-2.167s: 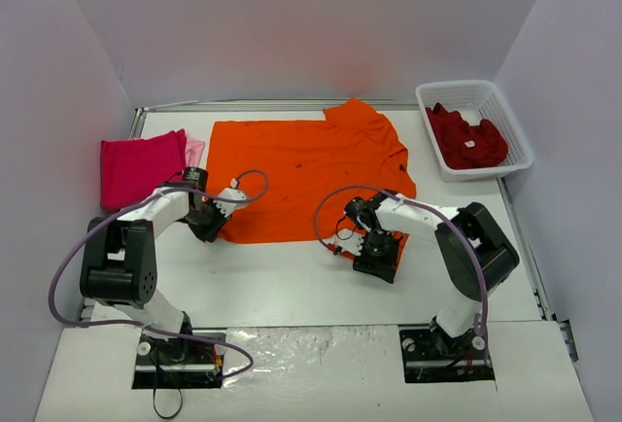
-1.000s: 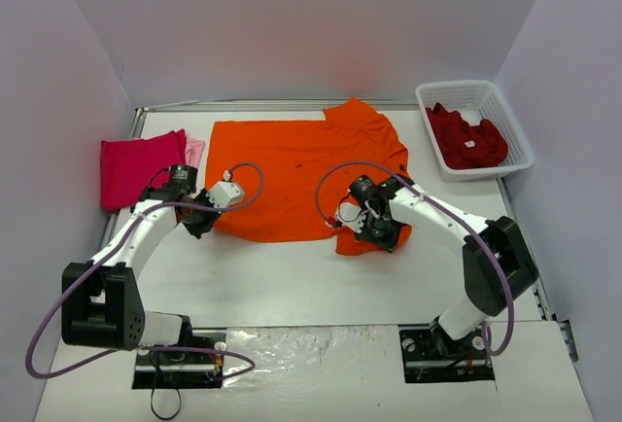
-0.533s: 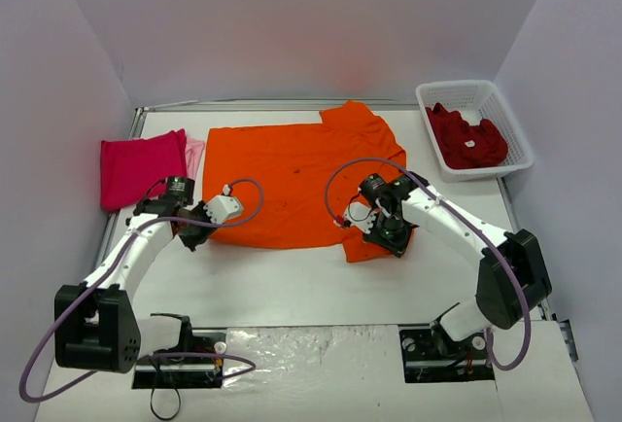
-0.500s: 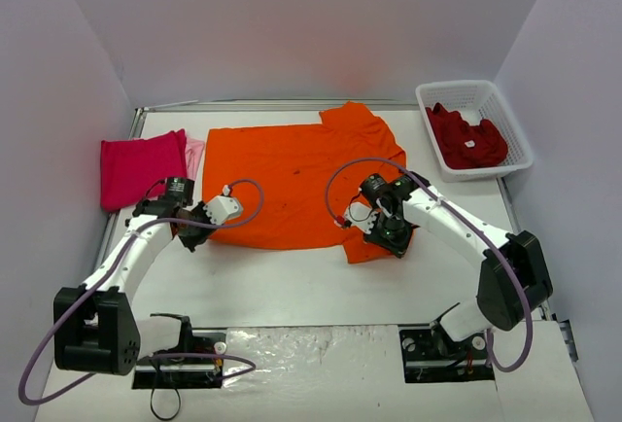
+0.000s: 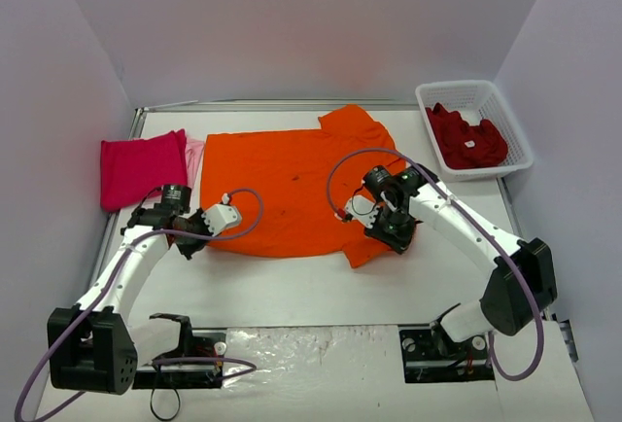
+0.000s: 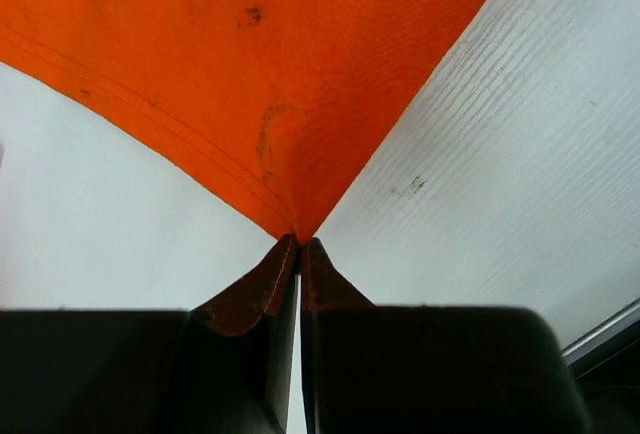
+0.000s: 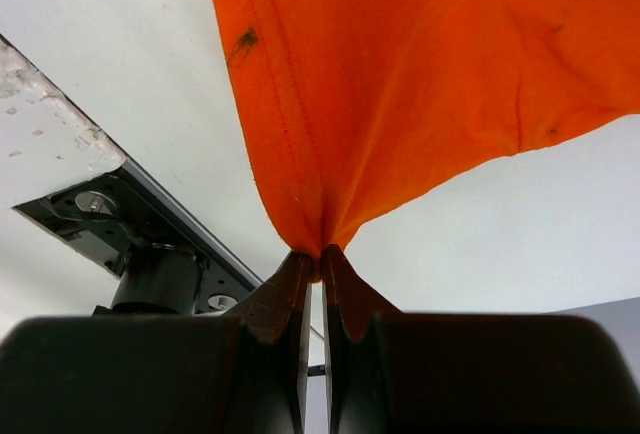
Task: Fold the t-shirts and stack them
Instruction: Grap the side of the flattened tshirt closest away from the robot with both arms
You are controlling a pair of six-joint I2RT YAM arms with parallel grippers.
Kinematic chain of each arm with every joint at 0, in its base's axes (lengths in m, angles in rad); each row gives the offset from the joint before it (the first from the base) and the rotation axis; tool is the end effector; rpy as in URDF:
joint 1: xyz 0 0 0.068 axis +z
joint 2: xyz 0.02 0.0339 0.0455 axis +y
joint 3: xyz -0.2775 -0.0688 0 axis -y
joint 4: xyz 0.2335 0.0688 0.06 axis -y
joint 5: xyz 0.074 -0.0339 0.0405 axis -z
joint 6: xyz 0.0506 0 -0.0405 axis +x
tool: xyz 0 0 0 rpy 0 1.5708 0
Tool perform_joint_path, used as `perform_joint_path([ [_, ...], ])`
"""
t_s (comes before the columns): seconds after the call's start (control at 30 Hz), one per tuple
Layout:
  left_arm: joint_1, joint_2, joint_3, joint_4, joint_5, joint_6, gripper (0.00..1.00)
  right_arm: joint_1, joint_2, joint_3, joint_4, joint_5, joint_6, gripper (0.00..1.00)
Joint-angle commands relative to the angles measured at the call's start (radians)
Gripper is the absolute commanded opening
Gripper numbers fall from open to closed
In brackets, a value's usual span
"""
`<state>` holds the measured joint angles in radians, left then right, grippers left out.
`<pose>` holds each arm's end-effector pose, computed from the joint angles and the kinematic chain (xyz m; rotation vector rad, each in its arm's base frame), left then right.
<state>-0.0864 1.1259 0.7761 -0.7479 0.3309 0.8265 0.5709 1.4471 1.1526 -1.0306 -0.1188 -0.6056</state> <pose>0.1939 -0.0333 0.2319 1.2302 2.2697 -0.1767 0.2129 0.1438 0.2580 -1.6210 2.3920 0.1656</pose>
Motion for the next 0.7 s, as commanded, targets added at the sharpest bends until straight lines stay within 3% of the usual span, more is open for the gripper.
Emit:
perform_joint_path([
  [0.0,0.001,-0.028,0.040,-0.031,0.028,0.005,0.02,-0.019,0.018,0.077,-0.068,0.036,-0.022,0.00],
  [0.67,0.004,0.023,0.106,0.082,-0.087,-0.070,0.02,-0.147,0.243,0.401,-0.039,0.100,-0.102,0.00],
])
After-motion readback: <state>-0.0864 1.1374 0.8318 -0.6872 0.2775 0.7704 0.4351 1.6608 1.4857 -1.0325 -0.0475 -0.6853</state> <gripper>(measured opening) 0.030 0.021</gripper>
